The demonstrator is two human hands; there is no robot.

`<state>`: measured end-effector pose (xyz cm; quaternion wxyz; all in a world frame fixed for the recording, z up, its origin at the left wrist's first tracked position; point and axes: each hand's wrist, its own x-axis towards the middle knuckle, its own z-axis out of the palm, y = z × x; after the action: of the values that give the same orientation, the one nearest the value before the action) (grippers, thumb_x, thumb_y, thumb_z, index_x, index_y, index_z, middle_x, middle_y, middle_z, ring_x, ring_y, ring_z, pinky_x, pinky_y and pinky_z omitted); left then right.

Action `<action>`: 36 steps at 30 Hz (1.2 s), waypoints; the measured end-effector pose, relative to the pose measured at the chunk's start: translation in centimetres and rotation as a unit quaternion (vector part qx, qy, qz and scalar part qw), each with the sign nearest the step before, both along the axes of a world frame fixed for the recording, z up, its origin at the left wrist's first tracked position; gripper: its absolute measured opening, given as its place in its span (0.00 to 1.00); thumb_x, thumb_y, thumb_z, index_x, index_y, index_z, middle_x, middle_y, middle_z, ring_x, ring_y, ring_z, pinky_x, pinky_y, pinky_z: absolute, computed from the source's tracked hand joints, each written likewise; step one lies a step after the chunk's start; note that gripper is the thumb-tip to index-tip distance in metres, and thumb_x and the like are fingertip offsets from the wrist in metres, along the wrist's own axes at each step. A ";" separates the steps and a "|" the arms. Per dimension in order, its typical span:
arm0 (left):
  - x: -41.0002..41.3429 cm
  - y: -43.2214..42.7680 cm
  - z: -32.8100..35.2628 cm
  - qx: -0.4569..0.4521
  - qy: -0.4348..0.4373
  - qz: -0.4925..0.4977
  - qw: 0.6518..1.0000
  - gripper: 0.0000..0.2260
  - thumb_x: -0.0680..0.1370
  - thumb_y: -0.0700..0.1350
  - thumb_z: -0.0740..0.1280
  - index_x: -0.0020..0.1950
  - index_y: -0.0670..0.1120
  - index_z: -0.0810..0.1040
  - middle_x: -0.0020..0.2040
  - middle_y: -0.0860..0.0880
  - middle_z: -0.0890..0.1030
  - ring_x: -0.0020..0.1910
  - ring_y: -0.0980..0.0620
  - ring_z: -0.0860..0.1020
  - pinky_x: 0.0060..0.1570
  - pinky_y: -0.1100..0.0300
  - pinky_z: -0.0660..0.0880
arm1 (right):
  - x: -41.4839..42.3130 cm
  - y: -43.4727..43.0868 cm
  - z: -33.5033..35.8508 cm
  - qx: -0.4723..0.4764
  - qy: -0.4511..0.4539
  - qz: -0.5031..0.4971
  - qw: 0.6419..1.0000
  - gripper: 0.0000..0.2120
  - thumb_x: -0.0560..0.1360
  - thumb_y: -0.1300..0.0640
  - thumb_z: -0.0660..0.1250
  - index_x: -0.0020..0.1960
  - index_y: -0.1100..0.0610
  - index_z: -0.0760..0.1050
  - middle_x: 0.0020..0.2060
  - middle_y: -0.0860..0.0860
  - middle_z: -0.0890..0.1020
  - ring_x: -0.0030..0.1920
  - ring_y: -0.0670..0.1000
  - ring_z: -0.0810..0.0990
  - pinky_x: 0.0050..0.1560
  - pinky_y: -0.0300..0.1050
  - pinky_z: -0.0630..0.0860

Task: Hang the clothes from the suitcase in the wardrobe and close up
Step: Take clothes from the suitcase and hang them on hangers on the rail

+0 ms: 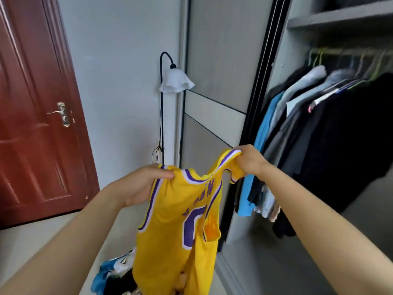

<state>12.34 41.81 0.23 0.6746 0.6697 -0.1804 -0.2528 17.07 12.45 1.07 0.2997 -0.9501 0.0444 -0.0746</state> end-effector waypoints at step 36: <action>3.7 -39.8 4.1 -0.082 -0.015 0.083 0.993 0.03 0.78 0.51 0.67 0.50 0.54 0.78 0.42 0.49 0.85 0.45 0.47 0.83 0.45 0.54 0.79 | -7.8 -29.3 -1.1 0.465 0.028 0.027 0.884 0.19 0.74 0.44 0.65 0.62 0.49 0.78 0.58 0.47 0.82 0.63 0.50 0.75 0.66 0.57 0.62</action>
<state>16.01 2.05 4.36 0.7432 0.6284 -0.1543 -0.1703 9.29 -16.86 0.00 0.7078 -0.7040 0.0569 -0.0111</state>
